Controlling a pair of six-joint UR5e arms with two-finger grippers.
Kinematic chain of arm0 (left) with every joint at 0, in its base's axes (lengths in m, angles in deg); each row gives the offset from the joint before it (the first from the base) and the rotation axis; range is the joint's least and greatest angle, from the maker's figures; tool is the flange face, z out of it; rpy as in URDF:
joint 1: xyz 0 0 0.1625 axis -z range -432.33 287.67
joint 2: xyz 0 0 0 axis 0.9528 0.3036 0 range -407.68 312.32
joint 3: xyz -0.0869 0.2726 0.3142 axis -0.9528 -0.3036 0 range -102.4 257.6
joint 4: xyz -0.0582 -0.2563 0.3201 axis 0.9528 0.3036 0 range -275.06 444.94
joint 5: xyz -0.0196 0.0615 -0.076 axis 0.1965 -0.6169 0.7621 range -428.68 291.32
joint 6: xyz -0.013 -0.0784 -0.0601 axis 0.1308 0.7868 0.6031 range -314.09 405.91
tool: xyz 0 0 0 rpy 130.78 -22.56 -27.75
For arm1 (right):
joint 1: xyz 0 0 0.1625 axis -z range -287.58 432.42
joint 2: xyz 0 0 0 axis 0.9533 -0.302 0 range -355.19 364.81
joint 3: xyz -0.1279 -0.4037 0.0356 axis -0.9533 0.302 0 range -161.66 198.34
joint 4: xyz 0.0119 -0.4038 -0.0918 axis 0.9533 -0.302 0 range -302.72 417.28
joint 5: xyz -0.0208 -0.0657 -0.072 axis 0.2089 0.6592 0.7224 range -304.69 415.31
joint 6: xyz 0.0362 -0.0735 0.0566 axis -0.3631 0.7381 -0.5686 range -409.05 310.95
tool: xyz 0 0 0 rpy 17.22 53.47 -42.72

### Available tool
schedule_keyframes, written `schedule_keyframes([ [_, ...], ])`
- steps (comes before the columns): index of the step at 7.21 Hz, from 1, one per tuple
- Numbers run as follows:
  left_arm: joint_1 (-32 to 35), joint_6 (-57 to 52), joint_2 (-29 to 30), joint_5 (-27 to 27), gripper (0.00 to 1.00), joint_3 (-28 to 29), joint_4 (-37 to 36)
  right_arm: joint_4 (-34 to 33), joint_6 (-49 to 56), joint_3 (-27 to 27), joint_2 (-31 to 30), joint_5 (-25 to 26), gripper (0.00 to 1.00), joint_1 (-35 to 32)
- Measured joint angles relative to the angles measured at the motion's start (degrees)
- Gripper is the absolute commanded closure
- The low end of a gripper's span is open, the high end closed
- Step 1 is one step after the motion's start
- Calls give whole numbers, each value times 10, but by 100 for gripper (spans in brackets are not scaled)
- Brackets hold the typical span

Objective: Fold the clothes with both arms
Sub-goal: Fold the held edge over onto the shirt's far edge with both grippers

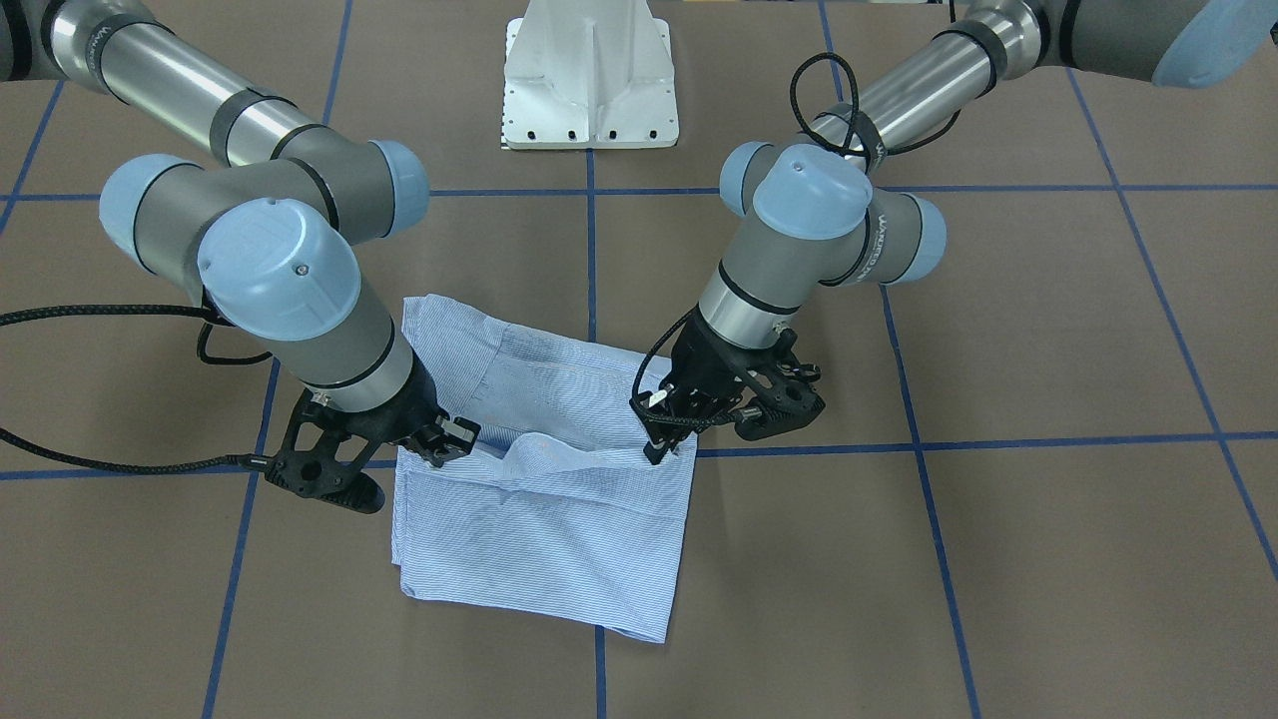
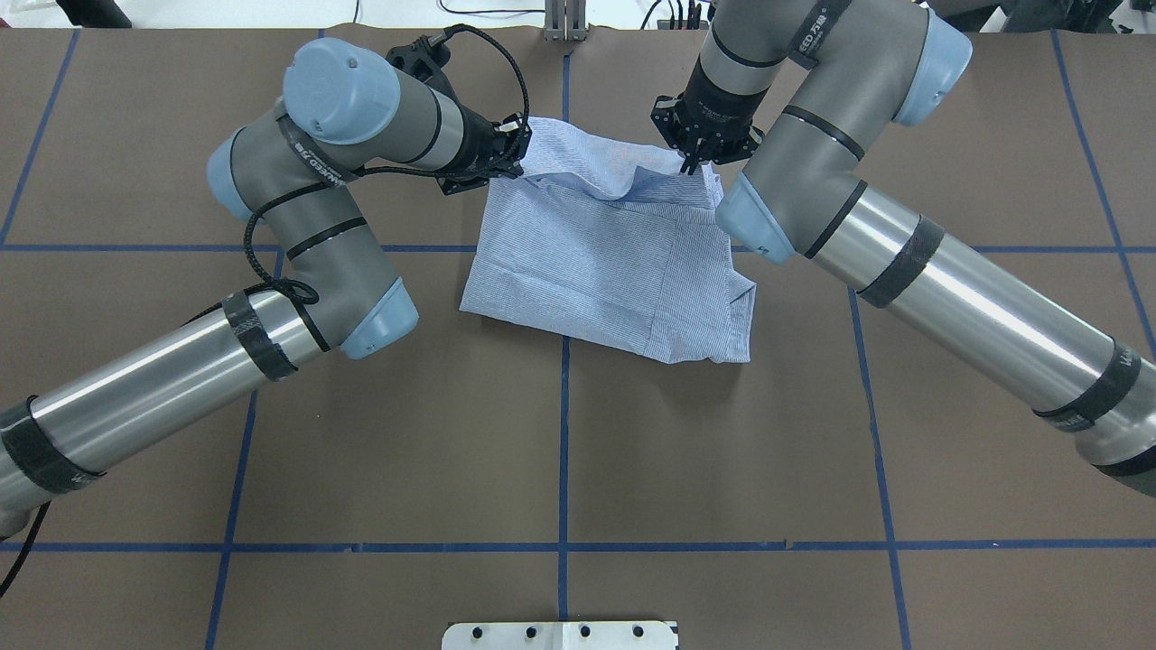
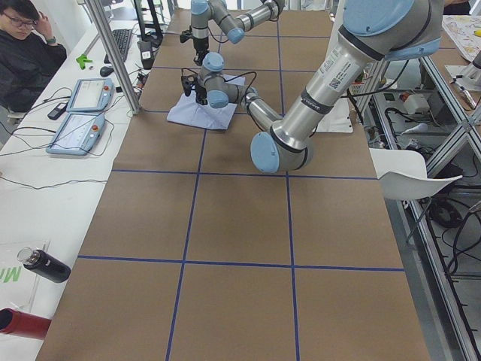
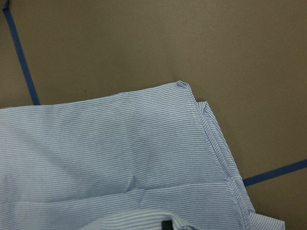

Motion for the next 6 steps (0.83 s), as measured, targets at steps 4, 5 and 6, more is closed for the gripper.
schedule_keyframes([
  [4, -1, -1, 4, 0, 100, 38, 29, 42, 1, 46, 4, 0, 100, 3],
  [5, -1, -1, 3, 0, 100, 41, 29, 43, 1, 50, 4, 0, 100, 3],
  [6, -1, -2, 2, 0, 100, 43, 29, 45, 1, 52, 5, 0, 1, 3],
])
